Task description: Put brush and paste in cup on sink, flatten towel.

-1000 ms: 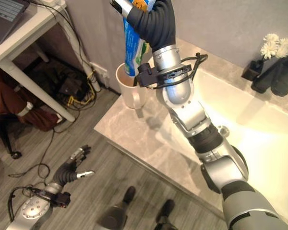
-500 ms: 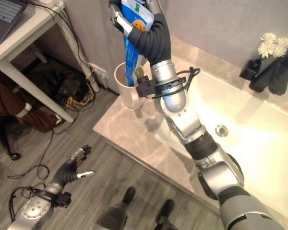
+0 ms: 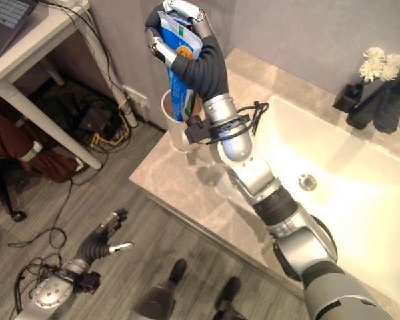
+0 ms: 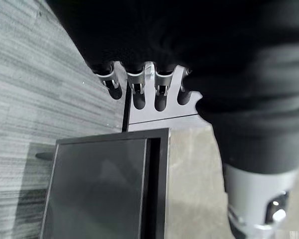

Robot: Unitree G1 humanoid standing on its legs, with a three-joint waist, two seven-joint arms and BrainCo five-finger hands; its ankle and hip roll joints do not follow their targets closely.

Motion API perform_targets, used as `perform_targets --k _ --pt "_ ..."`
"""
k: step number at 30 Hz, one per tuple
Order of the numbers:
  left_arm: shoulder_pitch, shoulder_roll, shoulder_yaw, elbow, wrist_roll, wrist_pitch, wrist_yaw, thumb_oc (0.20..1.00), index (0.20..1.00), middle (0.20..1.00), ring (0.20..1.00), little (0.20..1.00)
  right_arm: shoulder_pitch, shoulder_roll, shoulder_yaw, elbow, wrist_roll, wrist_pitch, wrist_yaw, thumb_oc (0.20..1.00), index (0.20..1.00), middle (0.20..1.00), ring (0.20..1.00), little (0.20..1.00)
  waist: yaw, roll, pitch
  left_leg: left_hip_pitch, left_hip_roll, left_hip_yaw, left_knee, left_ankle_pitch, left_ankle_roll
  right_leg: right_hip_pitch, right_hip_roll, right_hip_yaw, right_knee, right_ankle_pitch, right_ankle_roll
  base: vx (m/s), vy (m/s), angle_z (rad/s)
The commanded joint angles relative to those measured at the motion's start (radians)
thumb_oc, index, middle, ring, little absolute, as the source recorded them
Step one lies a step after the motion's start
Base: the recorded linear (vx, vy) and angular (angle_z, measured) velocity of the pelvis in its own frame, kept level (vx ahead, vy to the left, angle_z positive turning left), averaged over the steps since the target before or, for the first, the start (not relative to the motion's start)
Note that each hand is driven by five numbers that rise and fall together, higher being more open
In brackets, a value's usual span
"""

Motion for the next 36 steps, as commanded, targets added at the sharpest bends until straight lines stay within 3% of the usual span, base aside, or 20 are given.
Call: perform_targets --k 1,2,3,21,22,26,30,31,32,33,36 --pt "0.012 0.024 0.005 -0.036 0.018 -0.046 0.005 1.000 1.000 1.000 1.000 1.000 -0.053 0.003 -0.024 -0.042 0.012 -0.040 0.000 0.570 0.570 0.570 0.570 0.570 0.014 -0.032 -0.008 -0.010 -0.044 -0.009 -0.015 0.005 0.054 0.088 -0.064 0.039 0.002 0.014 0.071 0.00 0.000 0.00" --pt "0.012 0.024 0.005 -0.032 0.019 -0.045 0.006 1.000 1.000 1.000 1.000 1.000 -0.054 0.001 -0.024 -0.040 0.008 -0.039 -0.001 0.865 0.865 0.865 0.865 0.865 0.014 -0.033 -0.008 -0.010 -0.044 -0.009 -0.015 0.005 0.054 0.088 -0.063 0.039 0.002 0.014 0.071 0.00 0.000 0.00" --pt "0.011 0.025 0.004 -0.029 0.023 -0.046 0.007 1.000 1.000 1.000 1.000 1.000 -0.054 -0.001 -0.026 -0.038 0.003 -0.037 -0.003 1.000 1.000 1.000 1.000 1.000 0.014 -0.034 -0.008 -0.009 -0.044 -0.009 -0.015 0.004 0.054 0.089 -0.062 0.037 0.002 0.014 0.071 0.00 0.000 0.00" --pt "-0.029 -0.006 -0.047 0.070 0.051 -0.043 0.010 1.000 1.000 1.000 1.000 1.000 -0.046 -0.017 -0.086 -0.065 -0.104 -0.041 -0.066 1.000 1.000 1.000 1.000 1.000 0.005 -0.023 -0.024 0.009 -0.045 -0.006 -0.015 -0.001 0.057 0.107 -0.066 0.036 0.007 0.019 0.072 0.00 0.000 0.00" --pt "-0.034 -0.001 -0.049 0.077 0.063 -0.048 0.001 1.000 1.000 1.000 1.000 1.000 -0.026 -0.072 -0.092 -0.104 -0.185 -0.033 -0.066 1.000 1.000 1.000 1.000 1.000 -0.005 -0.019 -0.031 0.021 -0.045 -0.006 -0.015 -0.004 0.059 0.114 -0.068 0.038 0.020 0.019 0.073 0.00 0.000 0.00" --pt "-0.042 0.002 -0.053 0.080 0.078 -0.053 0.000 1.000 1.000 1.000 1.000 1.000 0.011 -0.118 -0.117 -0.144 -0.254 -0.025 -0.090 1.000 1.000 1.000 1.000 1.000 -0.016 -0.008 -0.036 0.036 -0.044 -0.004 -0.015 -0.009 0.064 0.117 -0.070 0.046 0.048 0.013 0.075 0.00 0.011 0.03" --pt "-0.045 -0.002 -0.055 0.081 0.085 -0.060 -0.022 1.000 1.000 1.000 1.000 1.000 0.153 -0.217 -0.223 -0.188 -0.387 -0.021 -0.130 1.000 1.000 1.000 1.000 1.000 -0.054 0.013 -0.059 0.081 -0.044 0.012 -0.015 -0.021 0.071 0.142 -0.074 0.048 0.074 -0.006 0.079 0.02 0.076 0.00" --pt "-0.033 0.004 -0.039 0.062 0.086 -0.065 -0.030 1.000 1.000 1.000 1.000 1.000 0.190 -0.291 -0.253 -0.197 -0.462 -0.014 -0.143 1.000 1.000 1.000 1.000 1.000 -0.062 0.015 -0.065 0.093 -0.044 0.015 -0.015 -0.025 0.071 0.153 -0.074 0.047 0.071 -0.010 0.081 0.03 0.058 -0.01" --pt "-0.033 0.004 -0.039 0.062 0.086 -0.065 -0.030 1.000 1.000 1.000 1.000 1.000 0.191 -0.291 -0.254 -0.198 -0.462 -0.014 -0.143 1.000 1.000 1.000 1.000 1.000 -0.062 0.015 -0.065 0.092 -0.045 0.015 -0.015 -0.024 0.072 0.153 -0.074 0.047 0.071 -0.009 0.081 0.03 0.083 -0.01" --pt "0.000 0.025 0.014 0.011 0.103 -0.091 -0.037 1.000 1.000 1.000 1.000 1.000 0.291 -0.481 -0.344 -0.218 -0.620 0.000 -0.191 1.000 1.000 1.000 1.000 1.000 -0.092 0.016 -0.081 0.108 -0.046 0.025 -0.015 -0.029 0.072 0.168 -0.076 0.047 0.066 -0.008 0.088 0.01 0.080 -0.04" --pt "0.011 0.040 0.044 -0.008 0.166 -0.111 -0.013 1.000 1.000 1.000 1.000 1.000 0.397 -0.527 -0.468 -0.225 -0.623 -0.012 -0.244 1.000 1.000 1.000 1.000 1.000 -0.127 0.018 -0.100 0.116 -0.050 0.037 -0.015 -0.033 0.074 0.169 -0.080 0.054 0.060 -0.001 0.095 -0.01 0.094 -0.09"
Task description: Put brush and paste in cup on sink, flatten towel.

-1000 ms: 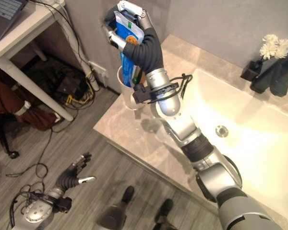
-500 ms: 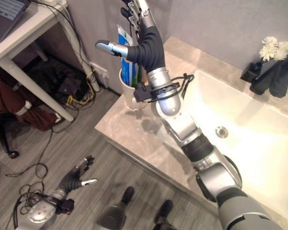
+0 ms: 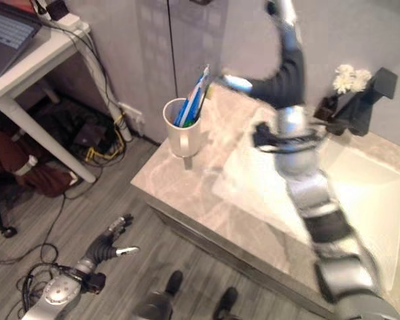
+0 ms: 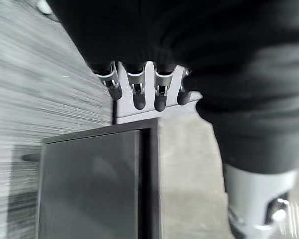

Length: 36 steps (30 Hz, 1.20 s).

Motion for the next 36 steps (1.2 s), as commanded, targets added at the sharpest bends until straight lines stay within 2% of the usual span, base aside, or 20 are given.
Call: perform_targets --k 1,5,7,10,11,12,13,14,15,16,17,19,23,27,30,31,32,33,34,36 --pt "0.039 0.054 0.046 -0.017 0.095 -0.089 0.028 1.000 1.000 1.000 1.000 1.000 0.072 0.008 -0.167 -0.028 -0.071 -0.027 -0.130 1.000 1.000 1.000 1.000 1.000 -0.060 0.010 -0.100 0.004 -0.031 0.037 -0.014 -0.023 0.057 0.051 -0.061 0.049 0.062 0.009 0.086 -0.03 0.090 -0.31" --pt "0.078 0.024 0.097 -0.015 0.118 -0.091 0.043 1.000 1.000 1.000 1.000 1.000 0.260 -0.028 -0.403 -0.037 -0.131 -0.017 -0.217 1.000 1.000 1.000 1.000 1.000 -0.104 0.012 -0.114 0.008 -0.039 0.064 -0.014 -0.035 0.064 0.029 -0.067 0.082 0.069 0.020 0.097 -0.05 0.084 -0.23" --pt "0.091 0.011 0.111 -0.013 0.134 -0.093 0.054 1.000 1.000 1.000 1.000 1.000 0.313 -0.024 -0.473 -0.013 -0.159 0.002 -0.269 1.000 1.000 1.000 1.000 1.000 -0.128 0.019 -0.108 0.013 -0.042 0.082 -0.014 -0.037 0.068 0.011 -0.072 0.095 0.083 0.033 0.101 -0.08 0.090 -0.33" --pt "0.098 -0.006 0.119 -0.006 0.137 -0.095 0.064 1.000 1.000 1.000 1.000 1.000 0.375 -0.005 -0.542 0.024 -0.174 0.023 -0.321 1.000 1.000 1.000 1.000 1.000 -0.134 0.031 -0.093 0.020 -0.035 0.112 -0.014 -0.035 0.074 -0.026 -0.064 0.107 0.146 0.030 0.100 -0.10 0.078 -0.45" --pt "0.100 -0.014 0.134 0.003 0.139 -0.097 0.058 1.000 1.000 1.000 1.000 1.000 0.469 -0.044 -0.618 0.092 -0.188 0.049 -0.321 1.000 1.000 1.000 1.000 1.000 -0.163 0.038 -0.082 0.023 -0.026 0.131 -0.014 -0.031 0.073 -0.048 -0.012 0.132 0.194 -0.013 0.083 -0.11 0.067 -0.49" --pt "0.106 -0.018 0.140 0.004 0.139 -0.097 0.051 1.000 1.000 1.000 1.000 1.000 0.504 -0.049 -0.652 0.137 -0.164 0.057 -0.322 1.000 1.000 1.000 1.000 1.000 -0.179 0.038 -0.079 0.025 -0.026 0.141 -0.014 -0.024 0.075 -0.060 0.021 0.139 0.213 -0.028 0.072 -0.08 0.065 -0.35" --pt "0.104 -0.017 0.137 0.004 0.139 -0.096 0.050 1.000 1.000 1.000 1.000 1.000 0.508 -0.051 -0.656 0.139 -0.161 0.055 -0.322 1.000 1.000 1.000 1.000 1.000 -0.175 0.039 -0.084 0.026 -0.025 0.140 -0.014 -0.030 0.074 -0.062 0.022 0.143 0.215 -0.035 0.073 -0.04 0.080 -0.26" --pt "0.125 -0.028 0.147 0.005 0.127 -0.087 0.045 1.000 1.000 1.000 1.000 1.000 0.532 -0.030 -0.683 0.227 -0.066 0.042 -0.341 1.000 1.000 1.000 1.000 1.000 -0.189 0.046 -0.085 0.035 -0.025 0.165 -0.014 -0.024 0.081 -0.076 0.093 0.142 0.261 -0.081 0.049 -0.02 0.070 -0.29" --pt "0.132 -0.027 0.155 0.008 0.123 -0.083 0.043 1.000 1.000 1.000 1.000 1.000 0.544 -0.032 -0.697 0.273 -0.039 0.048 -0.342 1.000 1.000 1.000 1.000 1.000 -0.197 0.048 -0.086 0.037 -0.028 0.172 -0.014 -0.021 0.083 -0.081 0.122 0.144 0.277 -0.093 0.043 -0.04 0.067 -0.43" --pt "0.134 -0.027 0.154 0.006 0.122 -0.082 0.042 1.000 1.000 1.000 1.000 1.000 0.544 -0.039 -0.696 0.284 -0.032 0.042 -0.343 1.000 1.000 1.000 1.000 1.000 -0.191 0.048 -0.087 0.038 -0.027 0.176 -0.014 -0.023 0.082 -0.086 0.123 0.148 0.287 -0.099 0.042 -0.04 0.027 -0.55" --pt "0.148 -0.034 0.178 0.005 0.113 -0.072 0.037 1.000 1.000 1.000 1.000 1.000 0.580 -0.053 -0.728 0.438 0.046 0.063 -0.357 1.000 1.000 1.000 1.000 1.000 -0.201 0.047 -0.089 0.046 -0.033 0.201 -0.014 -0.028 0.079 -0.070 0.161 0.157 0.276 -0.141 0.030 -0.06 0.019 -0.53" --pt "0.157 -0.051 0.192 0.008 0.110 -0.072 0.038 1.000 1.000 1.000 1.000 1.000 0.596 -0.056 -0.749 0.519 0.093 0.069 -0.358 1.000 1.000 1.000 1.000 1.000 -0.202 0.046 -0.095 0.042 -0.038 0.213 -0.014 -0.018 0.075 -0.048 0.172 0.187 0.219 -0.134 0.013 -0.03 -0.013 -0.35" --pt "0.162 -0.131 0.203 0.051 0.056 -0.054 0.044 1.000 1.000 1.000 1.000 1.000 0.693 -0.040 -0.838 0.762 0.190 0.079 -0.402 1.000 1.000 1.000 1.000 1.000 -0.212 0.066 -0.111 0.054 -0.038 0.225 -0.014 -0.021 0.064 0.003 0.186 0.219 0.111 -0.113 -0.002 0.04 -0.062 -0.26" --pt "0.145 -0.158 0.162 0.075 0.044 -0.044 0.030 1.000 1.000 1.000 1.000 1.000 0.682 -0.027 -0.855 1.003 0.405 0.005 -0.355 1.000 1.000 1.000 1.000 1.000 -0.226 0.083 -0.087 0.016 -0.045 0.218 0.057 -0.026 0.047 0.047 0.177 0.233 0.034 -0.089 -0.009 -0.05 -0.065 0.05" --pt "0.122 -0.167 0.141 0.079 0.037 -0.038 0.029 1.000 1.000 1.000 1.000 1.000 0.679 -0.024 -0.844 1.091 0.487 -0.010 -0.316 1.000 1.000 1.000 1.000 1.000 -0.230 0.080 -0.059 -0.038 -0.048 0.231 0.169 -0.046 0.022 0.058 0.159 0.218 0.026 -0.083 -0.013 -0.09 -0.044 0.17" --pt "0.113 -0.175 0.132 0.077 0.028 -0.036 0.025 1.000 1.000 1.000 1.000 1.000 0.675 -0.005 -0.831 1.139 0.541 -0.018 -0.268 1.000 1.000 1.000 1.000 1.000 -0.233 0.078 -0.043 -0.071 -0.047 0.245 0.235 -0.057 0.000 0.065 0.149 0.212 0.023 -0.084 -0.016 -0.09 -0.041 0.19" --pt "0.105 -0.179 0.128 0.078 0.017 -0.031 0.020 1.000 1.000 1.000 1.000 1.000 0.681 0.005 -0.830 1.176 0.579 -0.016 -0.246 1.000 1.000 1.000 1.000 1.000 -0.241 0.079 -0.030 -0.098 -0.034 0.260 0.274 -0.053 -0.024 0.071 0.143 0.204 0.022 -0.087 -0.021 -0.14 -0.051 0.39" --pt "0.097 -0.181 0.127 0.074 0.018 -0.026 0.006 1.000 1.000 1.000 1.000 1.000 0.700 0.037 -0.801 1.265 0.614 0.010 -0.181 1.000 1.000 1.000 1.000 1.000 -0.267 0.080 -0.023 -0.113 0.049 0.357 0.296 -0.030 -0.048 0.081 0.131 0.173 0.020 -0.096 -0.028 -0.10 -0.012 0.45" --pt "0.099 -0.191 0.129 0.068 0.021 -0.025 0.001 1.000 1.000 1.000 1.000 1.000 0.710 0.061 -0.793 1.281 0.623 0.019 -0.164 1.000 1.000 1.000 1.000 1.000 -0.271 0.082 -0.021 -0.118 0.071 0.370 0.301 -0.021 -0.048 0.089 0.126 0.169 0.018 -0.101 -0.032 -0.07 0.002 0.75" --pt "0.106 -0.199 0.126 0.055 0.025 -0.024 0.004 1.000 1.000 1.000 1.000 1.000 0.709 0.121 -0.710 1.343 0.626 0.043 -0.092 1.000 1.000 1.000 1.000 1.000 -0.258 0.083 -0.012 -0.129 0.083 0.321 0.309 -0.017 -0.043 0.103 0.122 0.179 0.018 -0.108 -0.039 -0.03 0.037 0.60"
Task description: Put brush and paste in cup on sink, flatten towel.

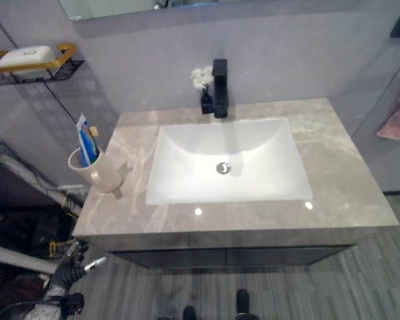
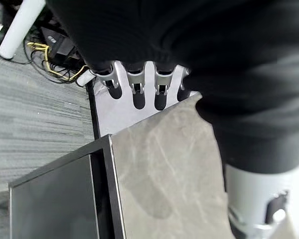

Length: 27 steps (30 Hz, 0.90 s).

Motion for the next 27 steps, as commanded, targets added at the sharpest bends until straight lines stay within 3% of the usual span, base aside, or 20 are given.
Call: perform_targets --k 1,2,5,6,8,10,14,18,27 --pt "0.081 -0.001 -0.092 -0.165 0.031 -0.060 -0.068 1.000 1.000 1.000 1.000 1.000 -0.040 0.061 0.153 0.033 0.036 0.012 0.130 1.000 1.000 1.000 1.000 1.000 0.005 -0.075 -0.009 -0.100 -0.006 -0.059 0.115 0.086 0.003 0.120 0.037 0.025 0.003 -0.111 0.006 -0.03 0.037 0.00" --pt "0.082 0.000 -0.090 -0.166 0.031 -0.060 -0.068 1.000 1.000 1.000 1.000 1.000 -0.043 0.061 0.156 0.035 0.037 0.011 0.131 1.000 1.000 1.000 1.000 1.000 0.003 -0.077 -0.010 -0.102 -0.007 -0.059 0.110 0.094 0.004 0.116 0.037 0.025 0.004 -0.108 0.005 -0.03 0.086 -0.39" --pt "0.064 -0.012 -0.097 -0.166 0.019 -0.042 -0.069 1.000 1.000 1.000 1.000 1.000 -0.028 0.178 0.266 0.098 0.052 0.038 0.225 1.000 1.000 1.000 1.000 1.000 -0.004 -0.073 -0.016 -0.076 0.066 -0.097 0.030 0.151 -0.011 0.097 0.010 0.012 0.021 -0.112 0.012 0.00 0.107 -0.18" --pt "0.064 -0.011 -0.096 -0.166 0.019 -0.042 -0.069 1.000 1.000 1.000 1.000 1.000 -0.030 0.177 0.268 0.102 0.053 0.036 0.227 1.000 1.000 1.000 1.000 1.000 -0.006 -0.073 -0.015 -0.072 0.066 -0.098 0.023 0.155 -0.012 0.098 0.011 0.011 0.022 -0.113 0.011 0.05 0.168 0.65" --pt "0.066 -0.014 -0.098 -0.181 0.007 -0.041 -0.082 1.000 1.000 1.000 1.000 1.000 -0.055 0.224 0.341 0.156 0.030 0.069 0.278 1.000 1.000 1.000 1.000 1.000 0.000 -0.043 -0.029 -0.013 0.072 -0.141 -0.059 0.155 -0.020 0.096 0.003 0.008 0.031 -0.127 0.020 0.09 0.207 0.30" --pt "0.063 -0.007 -0.096 -0.188 0.018 -0.045 -0.089 1.000 1.000 1.000 1.000 1.000 -0.068 0.307 0.410 0.153 0.009 0.074 0.306 1.000 1.000 1.000 1.000 1.000 0.002 -0.030 -0.041 0.017 0.046 -0.148 -0.093 0.137 -0.018 0.110 -0.010 0.011 0.020 -0.119 0.029 0.13 0.209 0.01" --pt "0.084 0.000 -0.064 -0.202 0.004 -0.043 -0.089 1.000 1.000 1.000 1.000 1.000 -0.075 0.370 0.467 0.151 -0.011 0.082 0.333 1.000 1.000 1.000 1.000 1.000 0.019 -0.037 -0.049 0.021 0.018 -0.152 -0.090 0.115 -0.006 0.122 -0.032 0.016 0.005 -0.108 0.038 0.09 0.141 0.08" --pt "0.088 0.015 -0.021 -0.224 -0.004 -0.054 -0.072 1.000 1.000 1.000 1.000 1.000 -0.121 0.445 0.618 0.117 -0.113 0.094 0.370 1.000 1.000 1.000 1.000 1.000 0.051 -0.047 -0.057 0.023 -0.020 -0.148 -0.109 0.091 0.018 0.121 -0.063 0.020 -0.007 -0.090 0.063 0.07 0.149 0.03" --pt "0.040 0.047 0.039 -0.316 -0.009 -0.104 -0.021 1.000 1.000 1.000 1.000 1.000 -0.174 0.523 0.796 0.026 -0.225 0.097 0.402 1.000 1.000 1.000 1.000 1.000 0.097 -0.075 -0.073 0.015 -0.064 -0.144 -0.115 0.059 0.047 0.113 -0.114 0.025 -0.010 -0.069 0.101 0.05 0.085 0.01"
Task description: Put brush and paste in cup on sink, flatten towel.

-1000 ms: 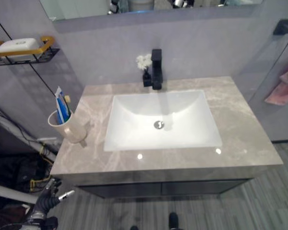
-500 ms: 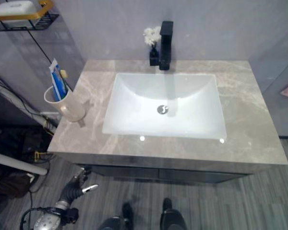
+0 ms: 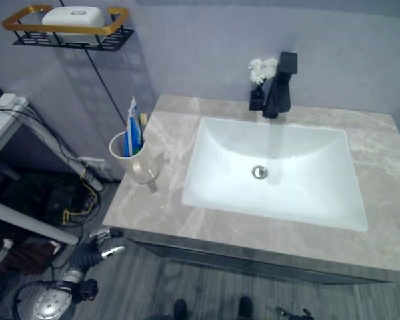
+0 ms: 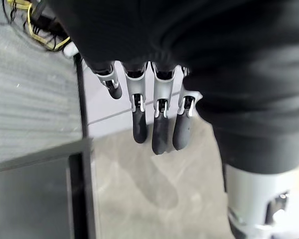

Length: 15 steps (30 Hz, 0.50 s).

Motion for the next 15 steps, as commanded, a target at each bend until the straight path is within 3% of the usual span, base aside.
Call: perform_targets --k 1,10,15 --pt "-0.002 0.028 0.093 -0.145 -0.018 -0.103 0.040 1.000 1.000 1.000 1.000 1.000 -0.018 0.004 0.040 0.017 -0.032 -0.010 0.009 1.000 1.000 1.000 1.000 1.000 0.006 -0.030 -0.024 -0.109 -0.013 -0.001 0.047 0.018 0.007 0.029 -0.023 0.000 0.006 -0.013 0.017 0.04 0.034 -0.02" --pt "-0.001 0.059 0.175 -0.285 -0.035 -0.138 0.040 1.000 1.000 1.000 1.000 1.000 0.022 0.047 0.053 0.065 -0.050 0.015 0.046 1.000 1.000 1.000 1.000 1.000 0.024 -0.047 -0.035 -0.088 -0.016 0.003 0.056 -0.004 0.010 0.052 -0.031 -0.011 0.004 -0.020 0.022 0.06 -0.002 -0.01" --pt "-0.024 0.072 0.168 -0.296 -0.006 -0.141 0.041 1.000 1.000 1.000 1.000 1.000 0.026 0.044 0.026 0.105 -0.038 0.023 0.043 1.000 1.000 1.000 1.000 1.000 0.020 -0.048 -0.036 -0.084 -0.012 0.007 0.059 -0.009 0.008 0.056 -0.029 -0.013 0.002 -0.023 0.023 0.03 -0.015 0.00"
